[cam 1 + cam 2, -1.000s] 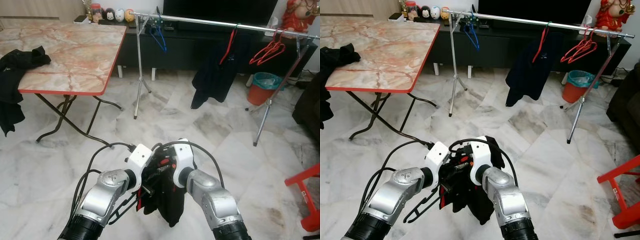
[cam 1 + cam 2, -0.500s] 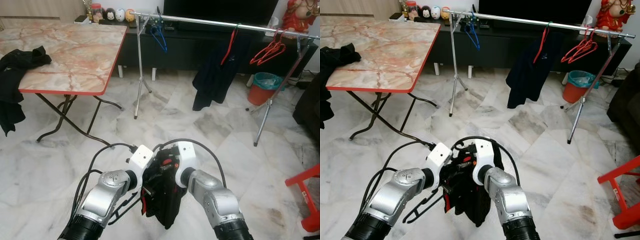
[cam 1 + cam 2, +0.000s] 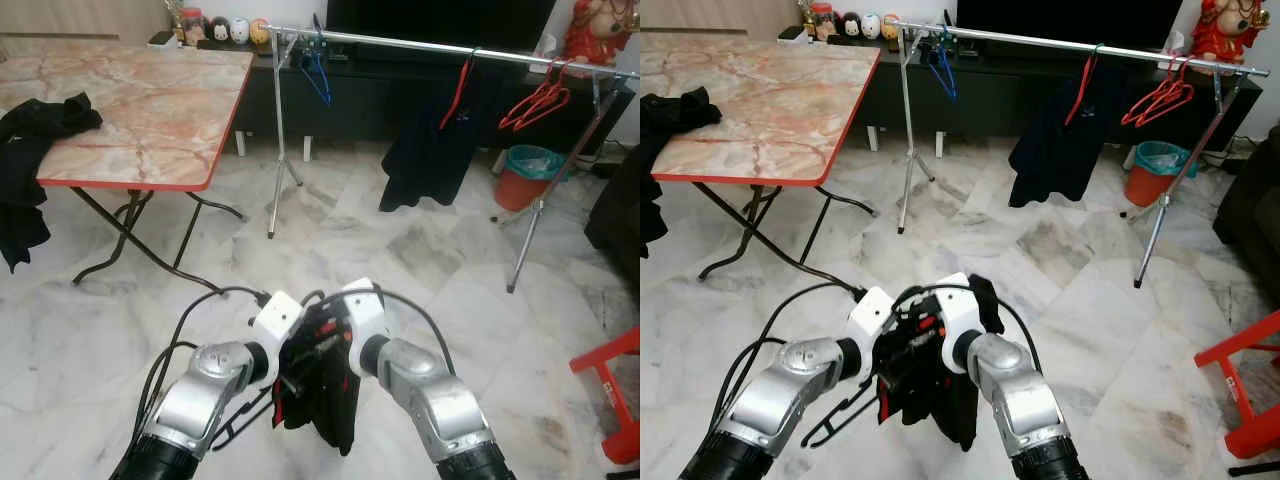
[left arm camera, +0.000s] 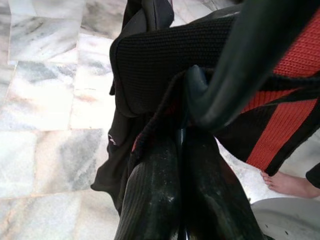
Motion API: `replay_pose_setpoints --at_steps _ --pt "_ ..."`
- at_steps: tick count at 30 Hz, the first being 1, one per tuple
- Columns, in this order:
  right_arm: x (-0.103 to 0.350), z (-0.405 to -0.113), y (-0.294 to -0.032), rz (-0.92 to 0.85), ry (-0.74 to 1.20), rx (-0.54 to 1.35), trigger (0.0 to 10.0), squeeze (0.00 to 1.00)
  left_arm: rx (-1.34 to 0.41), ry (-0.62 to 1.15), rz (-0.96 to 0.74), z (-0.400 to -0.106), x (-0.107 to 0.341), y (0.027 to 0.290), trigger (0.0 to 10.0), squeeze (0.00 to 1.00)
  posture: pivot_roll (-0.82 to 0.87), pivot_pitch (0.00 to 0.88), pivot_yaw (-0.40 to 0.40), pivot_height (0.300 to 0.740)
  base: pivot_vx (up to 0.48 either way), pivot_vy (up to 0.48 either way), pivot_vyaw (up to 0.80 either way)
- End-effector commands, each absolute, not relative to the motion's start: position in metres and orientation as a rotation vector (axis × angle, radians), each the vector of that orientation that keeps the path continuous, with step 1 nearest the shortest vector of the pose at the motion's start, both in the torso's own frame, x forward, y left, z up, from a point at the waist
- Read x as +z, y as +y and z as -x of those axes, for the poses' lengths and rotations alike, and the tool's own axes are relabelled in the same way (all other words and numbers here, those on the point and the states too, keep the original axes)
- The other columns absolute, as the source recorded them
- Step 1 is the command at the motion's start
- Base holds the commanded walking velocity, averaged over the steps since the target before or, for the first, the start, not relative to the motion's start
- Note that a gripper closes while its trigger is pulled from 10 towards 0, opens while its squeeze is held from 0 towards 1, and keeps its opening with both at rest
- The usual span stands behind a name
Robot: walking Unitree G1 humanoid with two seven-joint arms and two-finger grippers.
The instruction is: Hang hanger
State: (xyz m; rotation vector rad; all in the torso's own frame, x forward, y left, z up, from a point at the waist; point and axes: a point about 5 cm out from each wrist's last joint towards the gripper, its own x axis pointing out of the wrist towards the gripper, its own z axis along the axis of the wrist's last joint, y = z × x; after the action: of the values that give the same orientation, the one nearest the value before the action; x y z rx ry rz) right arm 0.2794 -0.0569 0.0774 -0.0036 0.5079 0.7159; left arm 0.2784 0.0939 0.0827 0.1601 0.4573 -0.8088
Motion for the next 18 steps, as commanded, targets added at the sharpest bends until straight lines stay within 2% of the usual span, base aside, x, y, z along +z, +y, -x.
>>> replay_pose_setpoints --at_steps 1,6,7,18 --pt "0.077 -0.254 -0.017 0.014 0.538 0.974 10.0 0.00 -0.862 0.277 -0.167 -0.286 0.116 0.074 10.0 0.00 0.13 0.000 -0.059 0.740 0.000 0.000 0.00" --pt "0.073 -0.270 -0.034 -0.024 0.552 0.777 10.0 0.00 -0.841 0.288 -0.174 -0.288 0.114 0.077 10.0 0.00 0.13 0.000 -0.057 0.740 0.000 0.000 0.00" --pt "0.073 -0.273 -0.038 -0.036 0.550 0.751 10.0 1.00 -0.837 0.287 -0.175 -0.288 0.114 0.077 10.0 0.00 0.13 0.000 -0.056 0.740 0.000 0.000 0.00" --pt "0.076 -0.284 -0.049 -0.090 0.525 0.618 10.0 1.00 -0.788 0.247 -0.165 -0.294 0.120 0.080 10.0 0.00 0.13 0.000 -0.053 0.740 0.000 0.000 0.00"
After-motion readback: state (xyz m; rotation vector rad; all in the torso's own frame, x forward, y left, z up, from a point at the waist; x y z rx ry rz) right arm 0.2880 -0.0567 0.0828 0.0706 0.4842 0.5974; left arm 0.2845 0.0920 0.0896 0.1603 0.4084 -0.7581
